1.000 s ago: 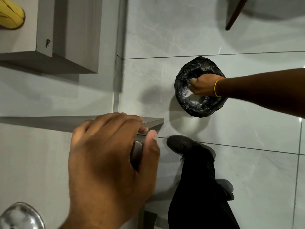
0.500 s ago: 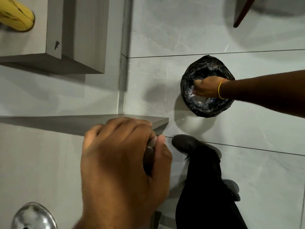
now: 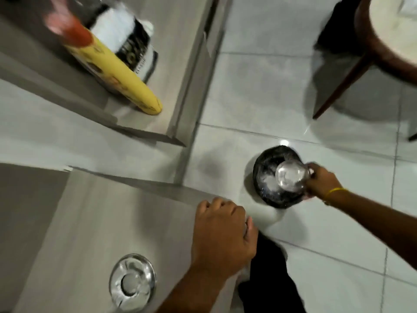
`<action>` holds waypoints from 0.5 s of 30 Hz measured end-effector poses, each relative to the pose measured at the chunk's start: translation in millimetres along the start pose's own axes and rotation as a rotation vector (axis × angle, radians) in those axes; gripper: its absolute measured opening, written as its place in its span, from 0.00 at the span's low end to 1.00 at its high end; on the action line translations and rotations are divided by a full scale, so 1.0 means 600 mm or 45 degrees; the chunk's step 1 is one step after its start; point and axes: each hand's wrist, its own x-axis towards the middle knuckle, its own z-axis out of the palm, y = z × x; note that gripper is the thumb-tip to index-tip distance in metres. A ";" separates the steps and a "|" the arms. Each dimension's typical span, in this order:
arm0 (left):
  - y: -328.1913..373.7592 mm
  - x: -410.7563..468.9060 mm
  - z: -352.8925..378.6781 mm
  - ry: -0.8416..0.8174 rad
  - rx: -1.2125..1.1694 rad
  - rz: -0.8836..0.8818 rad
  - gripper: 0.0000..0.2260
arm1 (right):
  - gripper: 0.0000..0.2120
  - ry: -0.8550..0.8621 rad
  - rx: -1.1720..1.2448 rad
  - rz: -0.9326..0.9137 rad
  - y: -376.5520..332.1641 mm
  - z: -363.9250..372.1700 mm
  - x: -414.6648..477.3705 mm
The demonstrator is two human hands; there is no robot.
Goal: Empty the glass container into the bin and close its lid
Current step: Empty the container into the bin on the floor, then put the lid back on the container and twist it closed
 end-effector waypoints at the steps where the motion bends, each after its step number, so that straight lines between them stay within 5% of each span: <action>1: 0.001 0.001 -0.014 0.023 -0.014 -0.008 0.12 | 0.14 0.002 0.079 0.002 -0.032 -0.027 -0.031; 4: 0.005 -0.002 -0.014 0.073 -0.124 -0.050 0.12 | 0.12 -0.058 0.243 -0.065 -0.113 -0.075 -0.122; 7: -0.001 -0.018 -0.043 0.162 -0.178 -0.147 0.21 | 0.09 -0.149 0.200 -0.283 -0.203 -0.093 -0.213; 15: -0.097 -0.204 -0.216 0.645 -0.281 -0.527 0.28 | 0.12 -0.630 0.232 -0.602 -0.440 -0.018 -0.462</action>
